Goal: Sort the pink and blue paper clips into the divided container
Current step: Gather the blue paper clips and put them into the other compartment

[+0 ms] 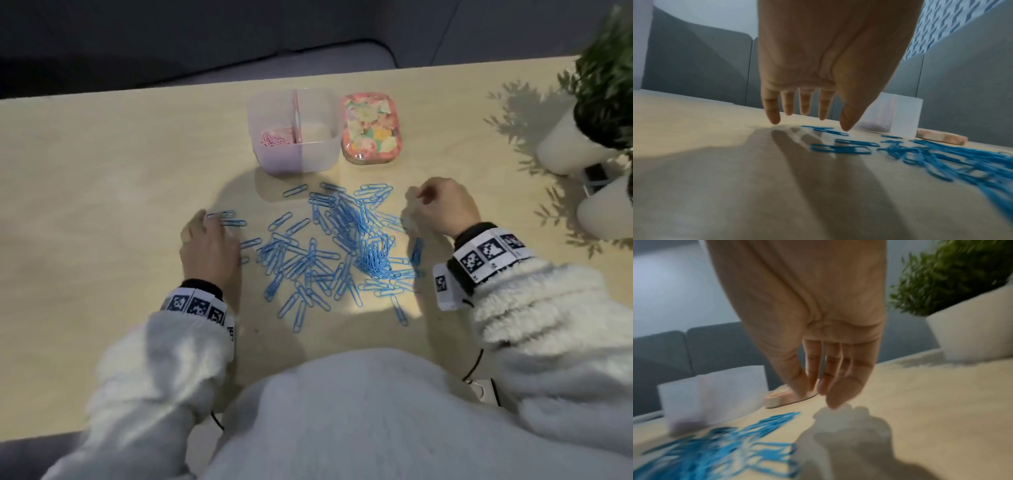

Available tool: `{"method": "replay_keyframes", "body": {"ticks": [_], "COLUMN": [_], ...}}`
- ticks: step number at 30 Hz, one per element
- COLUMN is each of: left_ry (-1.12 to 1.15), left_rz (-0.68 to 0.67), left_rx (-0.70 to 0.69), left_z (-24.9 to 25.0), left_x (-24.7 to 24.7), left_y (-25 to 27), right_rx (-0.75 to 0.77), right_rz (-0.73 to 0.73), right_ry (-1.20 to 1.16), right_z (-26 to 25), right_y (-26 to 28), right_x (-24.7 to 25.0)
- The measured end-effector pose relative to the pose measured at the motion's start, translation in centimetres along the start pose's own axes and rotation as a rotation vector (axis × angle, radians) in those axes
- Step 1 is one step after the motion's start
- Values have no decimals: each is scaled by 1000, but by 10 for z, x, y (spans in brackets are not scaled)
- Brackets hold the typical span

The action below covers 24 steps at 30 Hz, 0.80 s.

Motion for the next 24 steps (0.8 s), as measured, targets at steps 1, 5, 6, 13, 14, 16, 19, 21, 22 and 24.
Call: {"method": "replay_keyframes", "body": {"ticks": [1, 5, 6, 13, 14, 16, 19, 21, 22, 24], "left_ry": [-1, -51, -69, -149, -149, -141, -144, -138, -132, -107], "left_rz": [-38, -136, -150, -229, -231, -237, -233, -240, -241, -223], "left_rx": [6, -160, -208, -321, -323, -326, -344, -338, -329, -303], "left_z": [-2, 20, 30, 81, 81, 78, 76, 78, 78, 80], "left_x": [-1, -15, -21, -41, -41, -41, -41, -41, -40, -36], "left_y": [-1, 2, 5, 20, 20, 19, 18, 17, 15, 10], "right_rx": [-48, -15, 30, 206, 196, 169, 125, 138, 149, 173], "right_rz": [-28, -257, -270, -316, -322, -350, -433, -452, -449, -425], "right_ry": [81, 206, 198, 64, 47, -3, -147, -141, -95, -38], "right_z": [7, 11, 8, -16, -14, -8, 0, 0, -1, -7], "right_y": [-1, 35, 45, 37, 28, 14, 3, 1, 0, -4], "right_x": [3, -26, -38, -52, -45, -31, -14, -8, -6, -4]}}
Point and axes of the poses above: each hand's wrist, its own y-axis away from the middle knuckle, its own x-axis out of the back of the hand, z = x × y, the point moved 3 cm from there along -y, towards the middle knuckle, and after that the axes turned 14 degrees about -x, right-handed, at the moved point
